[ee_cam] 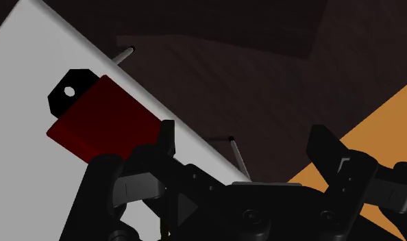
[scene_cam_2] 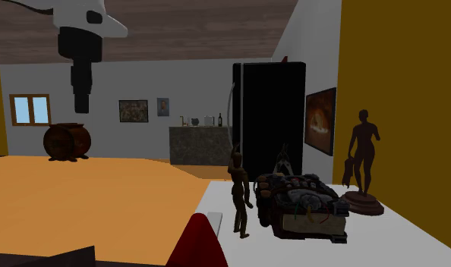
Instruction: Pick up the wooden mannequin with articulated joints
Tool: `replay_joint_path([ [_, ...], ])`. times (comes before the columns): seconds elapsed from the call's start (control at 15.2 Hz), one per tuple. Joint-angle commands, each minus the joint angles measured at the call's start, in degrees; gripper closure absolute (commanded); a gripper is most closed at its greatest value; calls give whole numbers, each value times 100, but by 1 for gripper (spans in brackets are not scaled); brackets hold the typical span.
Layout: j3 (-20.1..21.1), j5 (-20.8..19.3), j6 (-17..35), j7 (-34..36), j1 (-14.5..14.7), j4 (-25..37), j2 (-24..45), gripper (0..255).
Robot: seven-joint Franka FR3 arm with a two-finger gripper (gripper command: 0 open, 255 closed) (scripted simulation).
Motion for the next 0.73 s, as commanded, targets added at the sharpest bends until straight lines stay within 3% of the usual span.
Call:
replay_joint_path([
  [0.0,0,0,0,0,0,0,0,0],
  [0.66,-255,97,1340,-471,148,774,2009,0],
])
